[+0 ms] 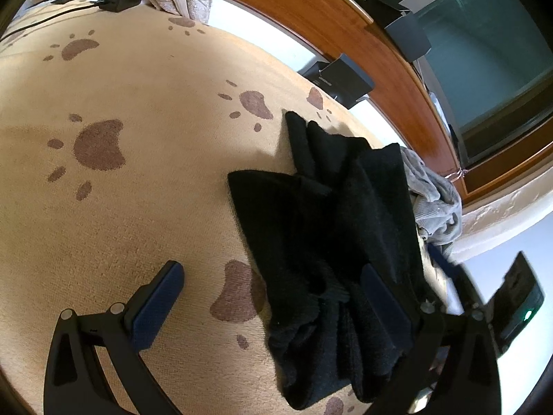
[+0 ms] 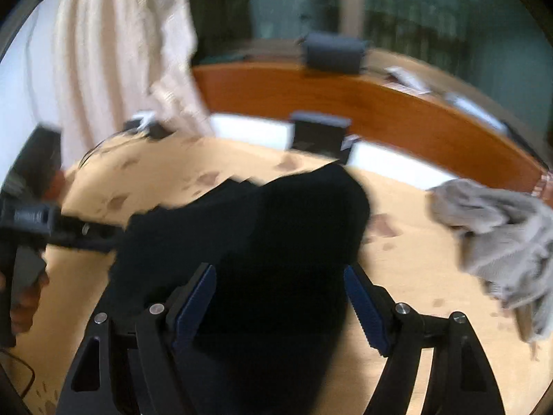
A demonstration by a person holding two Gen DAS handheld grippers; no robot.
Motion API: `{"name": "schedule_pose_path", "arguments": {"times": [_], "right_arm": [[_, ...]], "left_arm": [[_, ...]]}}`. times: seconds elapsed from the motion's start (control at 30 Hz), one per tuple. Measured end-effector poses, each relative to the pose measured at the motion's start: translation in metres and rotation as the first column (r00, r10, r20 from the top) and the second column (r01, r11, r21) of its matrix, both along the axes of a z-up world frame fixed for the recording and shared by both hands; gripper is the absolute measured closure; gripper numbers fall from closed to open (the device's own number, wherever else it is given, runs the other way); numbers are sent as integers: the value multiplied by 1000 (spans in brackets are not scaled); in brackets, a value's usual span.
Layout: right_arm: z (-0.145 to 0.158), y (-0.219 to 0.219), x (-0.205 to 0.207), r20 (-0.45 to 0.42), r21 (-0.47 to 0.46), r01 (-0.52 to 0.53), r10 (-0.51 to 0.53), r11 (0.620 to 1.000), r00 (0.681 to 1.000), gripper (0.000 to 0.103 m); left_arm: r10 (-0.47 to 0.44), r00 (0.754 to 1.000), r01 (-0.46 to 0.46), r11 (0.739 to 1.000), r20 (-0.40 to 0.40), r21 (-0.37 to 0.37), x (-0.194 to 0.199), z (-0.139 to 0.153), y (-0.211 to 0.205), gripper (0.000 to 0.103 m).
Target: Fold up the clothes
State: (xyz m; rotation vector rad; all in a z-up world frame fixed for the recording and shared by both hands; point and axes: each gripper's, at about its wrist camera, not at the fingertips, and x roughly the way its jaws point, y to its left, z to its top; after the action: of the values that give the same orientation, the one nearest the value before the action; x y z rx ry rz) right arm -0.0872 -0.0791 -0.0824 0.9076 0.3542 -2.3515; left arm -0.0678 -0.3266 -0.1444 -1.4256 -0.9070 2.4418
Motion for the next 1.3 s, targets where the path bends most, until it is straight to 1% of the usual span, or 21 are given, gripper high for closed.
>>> {"name": "schedule_pose_path", "arguments": {"times": [0.03,0.1,0.13,0.27,0.37,0.4,0.5,0.6,0.67,0.8,0.87,0.97,1.03,1.07,1.13,1.2,1.27,1.3], "right_arm": [[-6,-11,6,16,-4,-40,40,999,999,24],[-15,-30,24,-5,19,-105,106,994,994,24],[-18,-33,29,-2,20,-125,125,992,992,24],[-29,-50,52,-40,67,-151,154,986,987,24],[-31,-51,55,-31,54,-143,145,988,989,24],[-31,-53,54,-36,64,-146,149,987,988,24],[-29,-50,53,-29,68,-150,152,986,988,22],[-28,-42,46,0,32,-169,169,985,986,21],[-25,-34,44,19,-10,-193,194,981,981,21],[-15,-8,37,75,-124,-244,254,962,964,21],[-9,9,35,108,-173,-245,265,954,958,21],[4,46,28,148,-268,-204,249,942,957,21],[12,71,18,159,-303,-131,186,944,970,21],[15,79,10,161,-302,-93,147,949,976,21],[22,94,-8,161,-283,12,35,959,986,21],[28,100,-35,160,-277,110,-67,955,985,21],[37,93,-56,148,-292,111,-70,950,986,21],[41,86,-64,136,-287,95,-58,953,989,21]], "left_arm": [[2,1000,-2,1000,0,-2,0,0,-1,0],[8,1000,-8,1000,0,-3,0,1,-2,0],[10,1000,-10,1000,0,-2,0,1,-2,0],[13,1000,-13,1000,-5,-10,1,3,-1,0],[6,1000,-6,1000,-15,-9,2,5,2,0],[3,1000,-3,1000,-20,-11,2,6,4,0],[-18,999,17,999,-49,-32,4,12,12,0],[-55,995,53,998,-87,-29,7,19,21,0],[-90,987,88,996,-131,-18,11,28,29,0],[-158,961,154,987,-226,-33,21,47,47,0],[-191,946,184,982,-264,-51,26,55,55,0],[-228,926,213,974,-301,-80,32,63,68,0],[-256,912,234,967,-320,-105,34,65,79,0],[-283,904,255,959,-321,-125,34,65,87,0],[-342,886,301,938,-314,-171,35,61,104,0],[-392,876,337,915,-281,-222,34,52,119,0],[-427,880,360,885,-209,-294,31,38,132,0],[-446,874,367,865,-192,-341,31,34,137,1]]}}
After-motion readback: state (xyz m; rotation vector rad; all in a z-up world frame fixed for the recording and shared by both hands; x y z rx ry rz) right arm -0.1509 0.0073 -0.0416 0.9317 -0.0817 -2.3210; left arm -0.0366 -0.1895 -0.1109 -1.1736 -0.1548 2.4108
